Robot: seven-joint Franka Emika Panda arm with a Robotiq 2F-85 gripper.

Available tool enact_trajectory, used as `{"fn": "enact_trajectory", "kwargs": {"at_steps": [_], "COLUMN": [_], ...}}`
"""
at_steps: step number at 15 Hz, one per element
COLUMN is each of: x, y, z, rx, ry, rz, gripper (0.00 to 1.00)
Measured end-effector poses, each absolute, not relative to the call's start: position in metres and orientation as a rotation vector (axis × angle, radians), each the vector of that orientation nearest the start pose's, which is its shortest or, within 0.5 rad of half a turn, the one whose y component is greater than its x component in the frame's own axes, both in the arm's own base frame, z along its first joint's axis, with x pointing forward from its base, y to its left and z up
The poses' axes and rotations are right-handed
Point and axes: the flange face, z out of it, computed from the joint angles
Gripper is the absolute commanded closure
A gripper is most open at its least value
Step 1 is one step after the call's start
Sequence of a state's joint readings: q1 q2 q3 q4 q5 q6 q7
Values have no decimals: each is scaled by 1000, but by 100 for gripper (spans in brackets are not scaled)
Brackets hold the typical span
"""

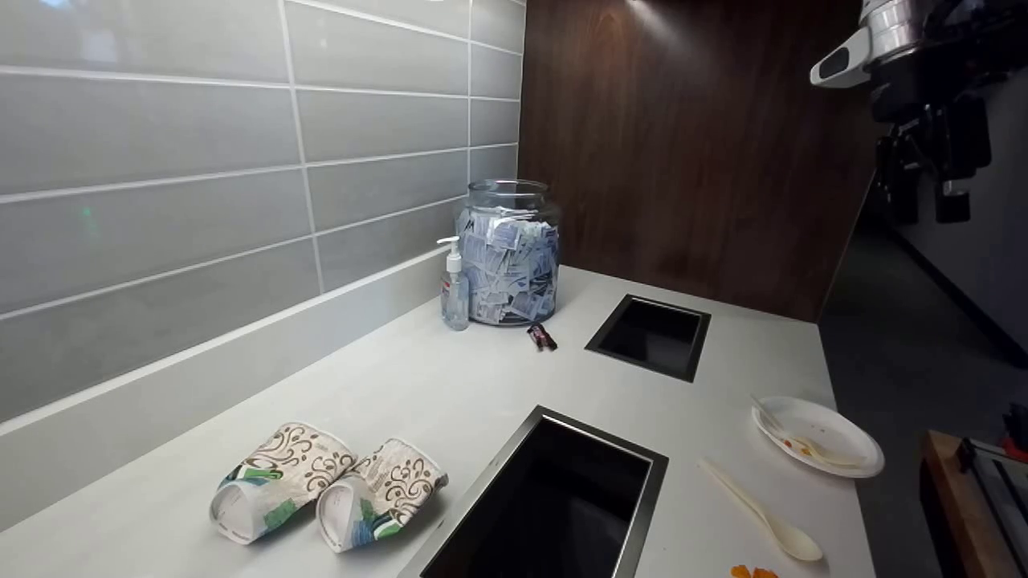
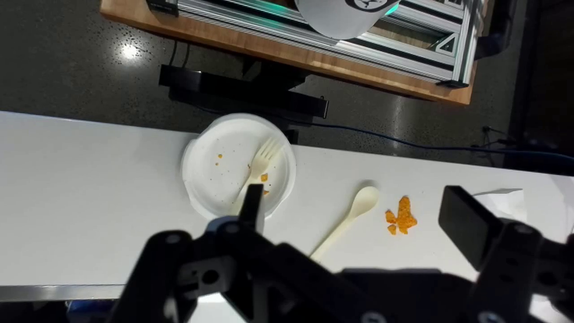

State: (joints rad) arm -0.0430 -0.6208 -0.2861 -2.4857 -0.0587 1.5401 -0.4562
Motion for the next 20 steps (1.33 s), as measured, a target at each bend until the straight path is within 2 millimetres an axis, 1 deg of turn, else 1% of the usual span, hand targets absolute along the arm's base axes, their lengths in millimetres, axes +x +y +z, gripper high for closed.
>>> {"fn": "enact_trajectory", "kwargs": {"at_steps": [3, 5, 7, 9, 12, 14, 16, 18, 20], "x": [309, 311, 315, 324, 337, 342, 346, 353, 356], "y": [-105, -91, -77, -65, -47, -32, -19, -12, -11], "z": [451, 438, 429, 422, 408, 397, 386, 388, 389], "rx": [-2844, -2824, -2833, -2883, -2972, -3020, -3046, -3050, -3050], "ry": [-364, -405, -434, -447, -503, -535, -547, -549, -548], "rz": [472, 524, 510, 411, 180, 31, -79, -117, -119], "gripper": [0, 0, 0, 0, 0, 0, 0, 0, 0]}}
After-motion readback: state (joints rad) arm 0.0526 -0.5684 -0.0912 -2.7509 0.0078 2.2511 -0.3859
